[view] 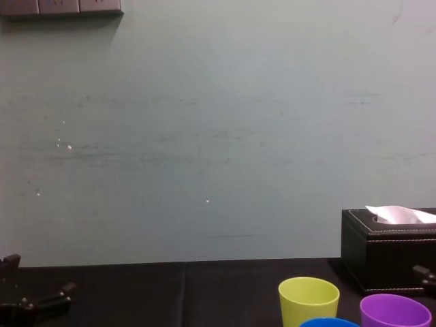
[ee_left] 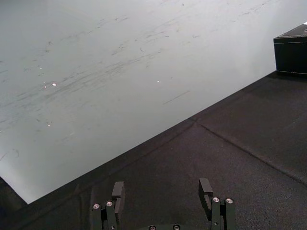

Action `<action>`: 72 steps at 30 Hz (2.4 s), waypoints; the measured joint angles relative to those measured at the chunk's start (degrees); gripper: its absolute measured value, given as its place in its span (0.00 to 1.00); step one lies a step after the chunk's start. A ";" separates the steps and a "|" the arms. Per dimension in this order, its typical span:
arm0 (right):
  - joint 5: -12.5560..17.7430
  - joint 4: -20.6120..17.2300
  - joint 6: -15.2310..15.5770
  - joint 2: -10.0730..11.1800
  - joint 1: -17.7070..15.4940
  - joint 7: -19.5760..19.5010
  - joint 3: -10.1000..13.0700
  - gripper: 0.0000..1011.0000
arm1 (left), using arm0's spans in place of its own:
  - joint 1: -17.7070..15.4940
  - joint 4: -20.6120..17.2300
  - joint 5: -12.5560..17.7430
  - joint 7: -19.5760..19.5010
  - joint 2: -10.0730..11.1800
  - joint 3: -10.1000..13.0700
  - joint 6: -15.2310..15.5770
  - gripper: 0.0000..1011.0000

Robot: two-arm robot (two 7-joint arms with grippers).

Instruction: Stack the three plastic cups sequentially using one hand.

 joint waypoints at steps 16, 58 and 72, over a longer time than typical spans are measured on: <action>1.36 -2.98 0.00 3.92 -7.02 2.01 5.06 0.99 | 0.00 0.00 0.00 0.00 0.00 0.00 0.00 1.00; 13.12 -11.45 1.24 2.01 -19.36 17.63 9.31 0.99 | 0.00 0.00 0.00 0.00 0.00 0.00 0.00 1.00; 11.19 -9.68 1.79 -2.42 -17.12 17.62 9.13 0.99 | 0.00 0.00 0.00 0.00 0.00 0.00 0.00 1.00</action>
